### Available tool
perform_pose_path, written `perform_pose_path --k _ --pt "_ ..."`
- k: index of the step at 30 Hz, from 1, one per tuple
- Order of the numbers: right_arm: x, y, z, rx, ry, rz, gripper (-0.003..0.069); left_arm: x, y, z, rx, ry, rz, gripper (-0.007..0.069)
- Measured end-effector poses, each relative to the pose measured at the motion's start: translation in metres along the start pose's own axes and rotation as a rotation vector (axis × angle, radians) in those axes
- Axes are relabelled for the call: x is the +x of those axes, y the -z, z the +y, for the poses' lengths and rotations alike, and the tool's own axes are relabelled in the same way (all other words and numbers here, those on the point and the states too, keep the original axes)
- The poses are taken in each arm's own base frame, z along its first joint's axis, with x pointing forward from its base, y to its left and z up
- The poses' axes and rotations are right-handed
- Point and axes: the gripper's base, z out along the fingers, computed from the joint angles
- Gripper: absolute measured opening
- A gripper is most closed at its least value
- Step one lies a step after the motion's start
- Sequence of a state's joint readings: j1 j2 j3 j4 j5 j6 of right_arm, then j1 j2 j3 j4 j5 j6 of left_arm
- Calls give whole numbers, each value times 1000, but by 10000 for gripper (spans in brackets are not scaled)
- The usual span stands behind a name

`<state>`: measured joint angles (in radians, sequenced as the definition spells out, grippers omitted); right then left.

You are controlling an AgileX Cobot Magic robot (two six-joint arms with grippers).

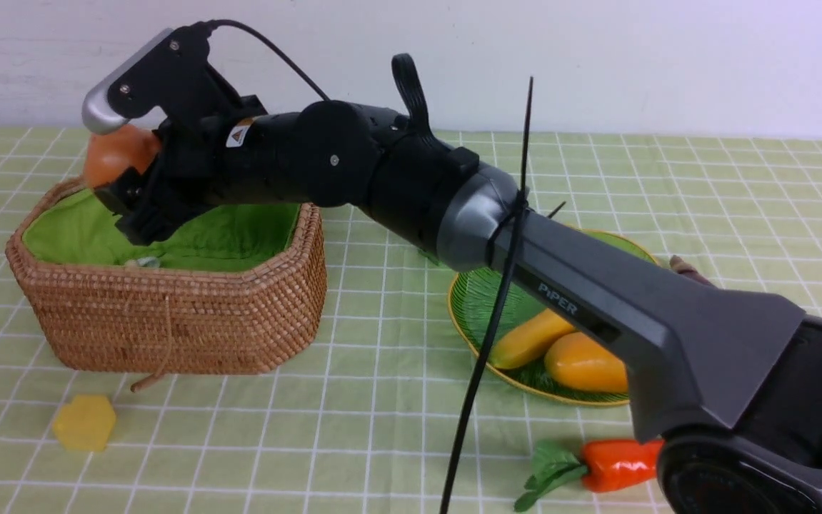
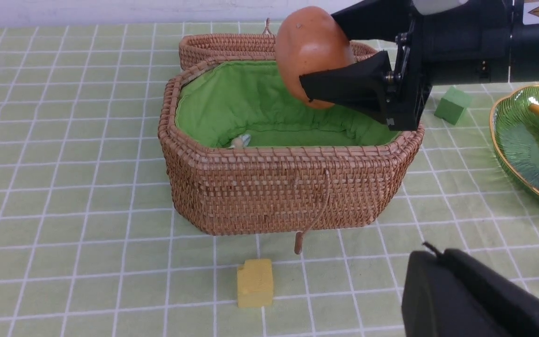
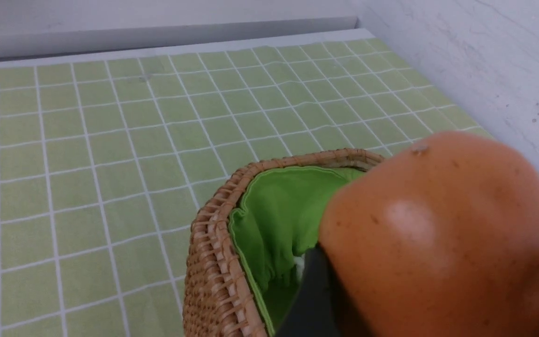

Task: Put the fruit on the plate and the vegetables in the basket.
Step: Use the right arm to grab a potato and put it into the left basket

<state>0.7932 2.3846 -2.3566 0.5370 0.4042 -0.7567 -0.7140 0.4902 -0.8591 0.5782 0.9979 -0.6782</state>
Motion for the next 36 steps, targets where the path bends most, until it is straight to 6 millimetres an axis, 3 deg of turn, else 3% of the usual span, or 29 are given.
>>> perform_pose_path --k 7,14,23,28,36 --pt "-5 7 1 -31 12 29 596 -1 0 -1 7 0 -7 -8" --pt "-38 36 -3 -18 69 34 585 -2 0 -2 18 3 -17 -6" --pt "-30 32 -5 5 101 73 585 -1 0 -3 28 0 -10 -6" --pt "-28 32 -7 25 88 94 671 0 0 -4 40 -2 1 -6" --pt "-25 34 -10 62 29 141 676 0 0 -4 42 -1 3 -6"
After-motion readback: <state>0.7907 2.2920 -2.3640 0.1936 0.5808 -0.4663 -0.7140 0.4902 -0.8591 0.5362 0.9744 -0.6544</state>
